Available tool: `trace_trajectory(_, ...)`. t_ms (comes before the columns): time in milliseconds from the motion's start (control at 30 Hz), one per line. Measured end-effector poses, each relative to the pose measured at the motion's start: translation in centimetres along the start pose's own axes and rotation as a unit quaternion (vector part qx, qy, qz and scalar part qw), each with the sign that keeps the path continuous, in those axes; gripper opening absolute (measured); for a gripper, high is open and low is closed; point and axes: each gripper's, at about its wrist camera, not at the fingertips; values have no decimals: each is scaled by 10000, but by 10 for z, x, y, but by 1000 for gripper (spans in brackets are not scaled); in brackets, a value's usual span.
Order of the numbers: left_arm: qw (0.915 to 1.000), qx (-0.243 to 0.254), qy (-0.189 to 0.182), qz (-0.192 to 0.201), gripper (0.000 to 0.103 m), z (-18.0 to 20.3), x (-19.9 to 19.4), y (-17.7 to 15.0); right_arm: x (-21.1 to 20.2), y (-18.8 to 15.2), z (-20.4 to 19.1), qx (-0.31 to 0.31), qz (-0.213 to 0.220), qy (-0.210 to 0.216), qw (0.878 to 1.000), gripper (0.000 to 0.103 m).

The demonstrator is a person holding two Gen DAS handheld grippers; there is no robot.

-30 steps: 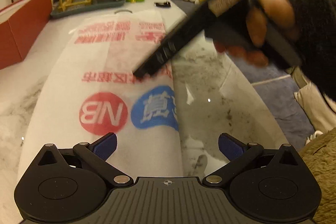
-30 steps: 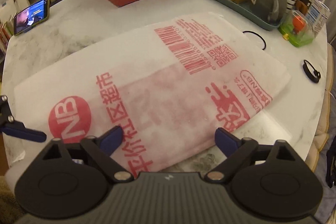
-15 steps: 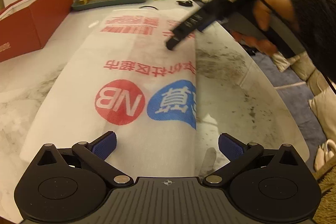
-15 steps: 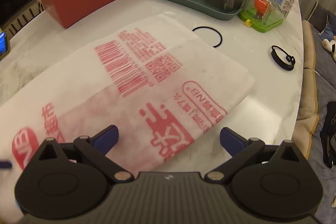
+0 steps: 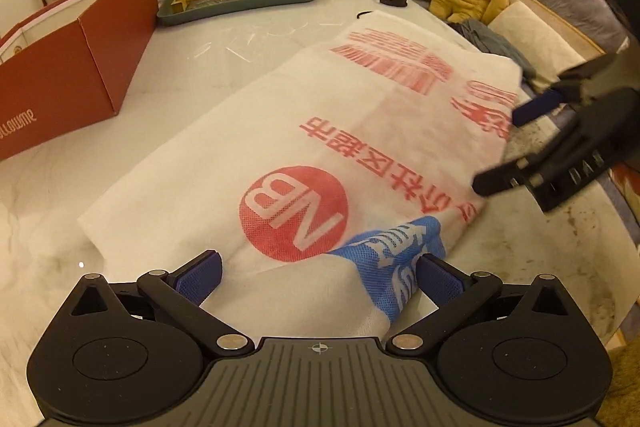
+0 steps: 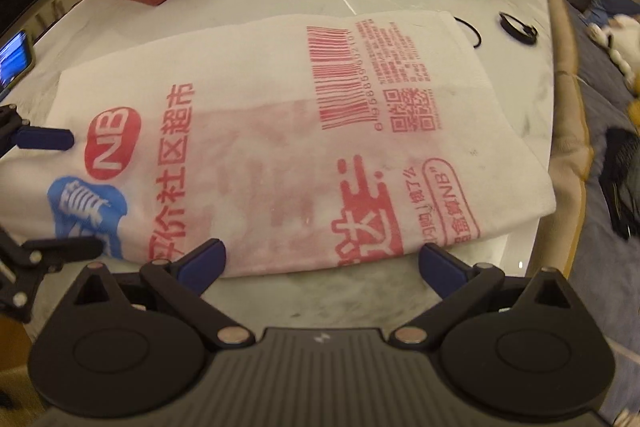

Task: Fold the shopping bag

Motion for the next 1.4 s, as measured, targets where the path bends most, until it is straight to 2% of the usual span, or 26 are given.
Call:
trace_trajectory(233, 9998, 148, -108, -4, 103, -41, 5, 7, -12, -10, -66, -123, -204, 43, 9997, 103)
trace_trajectory(333, 9994, 269, -203, 25, 103, -60, 6, 8, -13, -9, -96, -139, -153, 70, 9998, 103)
trace_trajectory(400, 9988, 389, -301, 17, 103, -69, 4, 8, -15, -6, -109, -74, -138, 265, 9995, 103)
trace_trajectory(433, 9983, 456, -357, 3, 103, -73, 3, 8, -18, -3, -113, 42, -122, 412, 9991, 100)
trace_trajectory(467, 9978, 524, -413, -11, 103, -76, 2, 8, -21, 1, -117, 164, -105, 564, 9982, 89)
trace_trajectory(500, 9971, 591, -470, -25, 103, -80, 1, 8, -27, 6, -118, 254, -40, 624, 9977, 87)
trace_trajectory(600, 9976, 530, -436, 83, 103, -88, -12, 8, -46, 26, -104, 442, 379, 383, 9976, 89)
trace_trajectory(700, 9967, -313, -433, 617, 103, -102, -40, 7, -53, 48, -71, 715, 570, 221, 9956, 90)
trace_trajectory(800, 9872, -1048, -367, 1148, 103, -103, -66, 7, -37, 62, -30, 787, 500, -70, 9956, 90)
trace_trajectory(1000, 9784, -1201, -344, 1647, 103, -65, -68, 19, 0, 62, -3, 342, 360, -139, 9987, 91)
trace_trajectory(1033, 9824, -1155, -295, 1436, 103, -56, -57, 19, 11, 58, -3, 278, 208, -228, 9991, 91)
trace_trajectory(1067, 9865, -1108, -221, 1186, 103, -48, -45, 18, 22, 55, -3, 215, 48, -316, 9993, 96)
trace_trajectory(1100, 9901, -1064, -92, 911, 103, -40, -31, 16, 24, 51, 0, 359, 72, -303, 9989, 103)
trace_trajectory(1133, 9927, -1009, 46, 662, 103, -33, -17, 14, 26, 47, 3, 520, 110, -283, 9982, 103)
trace_trajectory(1233, 9954, -560, 586, 507, 103, -16, -3, 3, 22, 40, -1, 439, 147, -292, 9985, 103)
trace_trajectory(1400, 9949, -581, 683, 469, 103, -31, -8, -1, 14, 33, -14, 424, -59, -260, 9987, 103)
Point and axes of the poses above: each gripper's, at about its wrist camera, not at the fingertips, and x roughly the way its jaws point, z to its right, y to its top, and after that the axes turned 5 degrees about z, right-handed
